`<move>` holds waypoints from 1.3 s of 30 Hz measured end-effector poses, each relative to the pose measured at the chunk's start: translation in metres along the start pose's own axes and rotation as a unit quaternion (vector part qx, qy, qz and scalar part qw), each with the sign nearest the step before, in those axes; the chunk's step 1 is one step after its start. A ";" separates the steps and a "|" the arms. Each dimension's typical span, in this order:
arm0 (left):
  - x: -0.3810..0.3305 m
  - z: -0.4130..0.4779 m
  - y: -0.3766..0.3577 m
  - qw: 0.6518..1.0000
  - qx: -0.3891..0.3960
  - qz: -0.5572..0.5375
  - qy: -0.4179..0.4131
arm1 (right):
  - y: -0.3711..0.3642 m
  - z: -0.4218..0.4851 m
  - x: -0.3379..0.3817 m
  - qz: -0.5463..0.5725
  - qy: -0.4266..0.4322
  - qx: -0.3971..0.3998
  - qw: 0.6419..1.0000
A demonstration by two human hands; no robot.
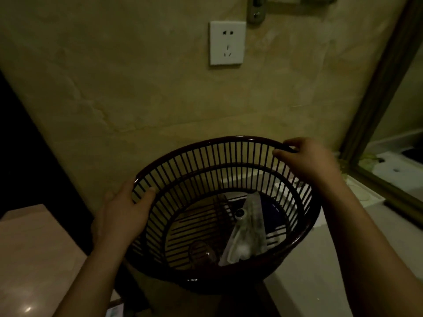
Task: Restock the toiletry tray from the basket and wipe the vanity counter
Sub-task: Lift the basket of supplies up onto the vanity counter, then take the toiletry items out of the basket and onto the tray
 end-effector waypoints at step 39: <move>-0.126 0.061 -0.139 0.967 0.107 0.171 -0.154 | -0.005 0.068 -0.094 -0.400 0.076 0.037 0.912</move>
Point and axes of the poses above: each hand's wrist, its own z-axis towards the middle knuckle, its own y-axis out of the back of the hand, x = y × z, the point moved 8 cm from there along z, towards the middle knuckle, and after that the axes turned 8 degrees about y, right-handed, at the moved point
